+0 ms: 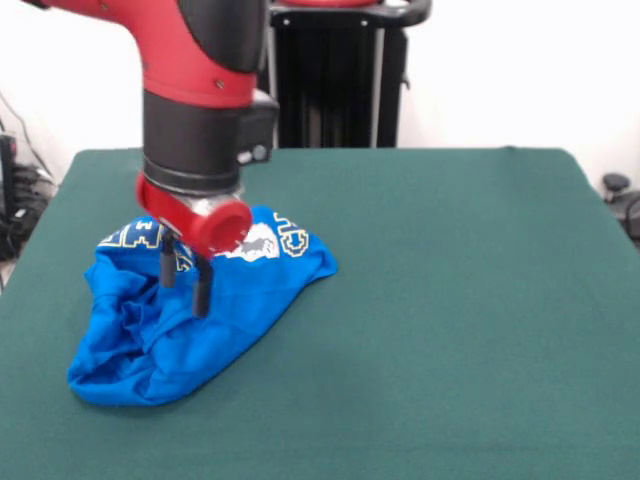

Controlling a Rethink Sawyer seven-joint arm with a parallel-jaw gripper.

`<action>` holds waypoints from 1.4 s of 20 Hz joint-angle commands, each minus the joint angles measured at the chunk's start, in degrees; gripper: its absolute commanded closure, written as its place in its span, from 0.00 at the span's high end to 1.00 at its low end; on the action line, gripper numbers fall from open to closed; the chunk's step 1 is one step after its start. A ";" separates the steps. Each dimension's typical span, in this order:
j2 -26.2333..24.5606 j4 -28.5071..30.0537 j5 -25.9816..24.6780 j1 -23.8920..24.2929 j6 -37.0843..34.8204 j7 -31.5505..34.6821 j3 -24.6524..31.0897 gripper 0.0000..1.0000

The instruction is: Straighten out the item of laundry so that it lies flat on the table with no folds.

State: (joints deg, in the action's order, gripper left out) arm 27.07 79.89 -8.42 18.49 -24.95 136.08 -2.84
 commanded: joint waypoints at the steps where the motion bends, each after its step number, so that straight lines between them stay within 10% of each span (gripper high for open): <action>1: -7.83 2.68 0.61 -4.62 2.54 9.79 -1.42 1.00; 17: -12.63 -1.90 1.74 -15.40 -1.72 13.54 -17.58 1.00; 28: -3.31 3.81 4.18 -12.30 -0.55 6.74 -11.44 1.00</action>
State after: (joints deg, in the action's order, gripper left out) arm 19.97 78.94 -8.08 5.44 -24.13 136.08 -19.06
